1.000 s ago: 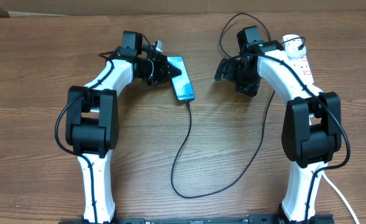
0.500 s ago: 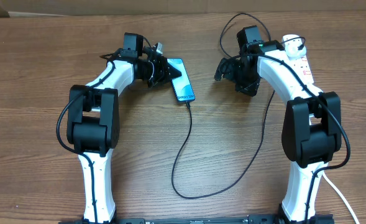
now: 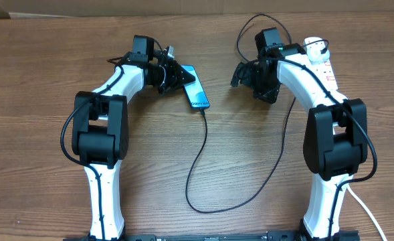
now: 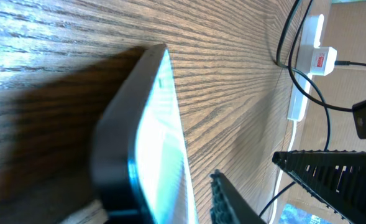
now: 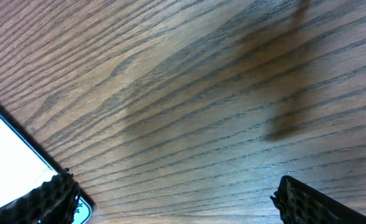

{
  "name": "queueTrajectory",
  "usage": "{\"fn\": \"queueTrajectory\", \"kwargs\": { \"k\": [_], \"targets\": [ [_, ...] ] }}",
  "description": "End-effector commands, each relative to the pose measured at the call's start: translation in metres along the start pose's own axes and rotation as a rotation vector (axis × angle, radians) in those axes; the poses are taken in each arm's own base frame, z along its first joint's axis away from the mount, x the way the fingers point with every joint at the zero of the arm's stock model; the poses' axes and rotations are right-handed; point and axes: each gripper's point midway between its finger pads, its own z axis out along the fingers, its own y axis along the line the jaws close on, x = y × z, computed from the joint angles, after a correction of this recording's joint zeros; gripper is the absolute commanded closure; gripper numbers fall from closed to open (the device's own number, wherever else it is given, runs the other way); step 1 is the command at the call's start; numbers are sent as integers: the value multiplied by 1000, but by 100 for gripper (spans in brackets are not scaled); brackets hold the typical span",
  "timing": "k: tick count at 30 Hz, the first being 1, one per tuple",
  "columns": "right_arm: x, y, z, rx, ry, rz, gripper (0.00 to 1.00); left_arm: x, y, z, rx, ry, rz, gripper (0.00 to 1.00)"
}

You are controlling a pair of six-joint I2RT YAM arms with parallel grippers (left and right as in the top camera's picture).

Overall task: Plug charger to phone and switch on socket
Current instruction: 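Lay the phone flat on the table and release it with the left gripper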

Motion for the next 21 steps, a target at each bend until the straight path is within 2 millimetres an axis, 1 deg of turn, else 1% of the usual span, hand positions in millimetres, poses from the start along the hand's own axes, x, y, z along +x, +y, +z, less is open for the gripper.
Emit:
{"fn": "queueTrajectory", "kwargs": {
  "k": [1, 2, 5, 9, 13, 19, 21],
  "targets": [
    [-6, 12, -16, -35, -37, -8, 0, -3, -3, 0, 4, -6, 33, 72],
    [-6, 12, -16, -35, -37, -8, 0, -3, -2, 0, -2, -8, 31, 71],
    [-5, 14, -16, -44, -30, -8, 0, -4, 6, 0, -46, -20, 20, 62],
    [-4, 15, -17, -53, -24, -9, 0, -5, 21, -1, -128, -38, -2, 60],
    [-4, 15, -16, -53, -24, -9, 0, -6, 29, -3, -171, -50, -11, 55],
    [-3, 15, -15, -50, -21, -8, 0, -9, 40, -6, -232, -71, 9, 36],
    [-3, 14, -14, -50, -20, -8, 0, -10, 45, -7, -261, -77, 3, 34]
  ]
}}
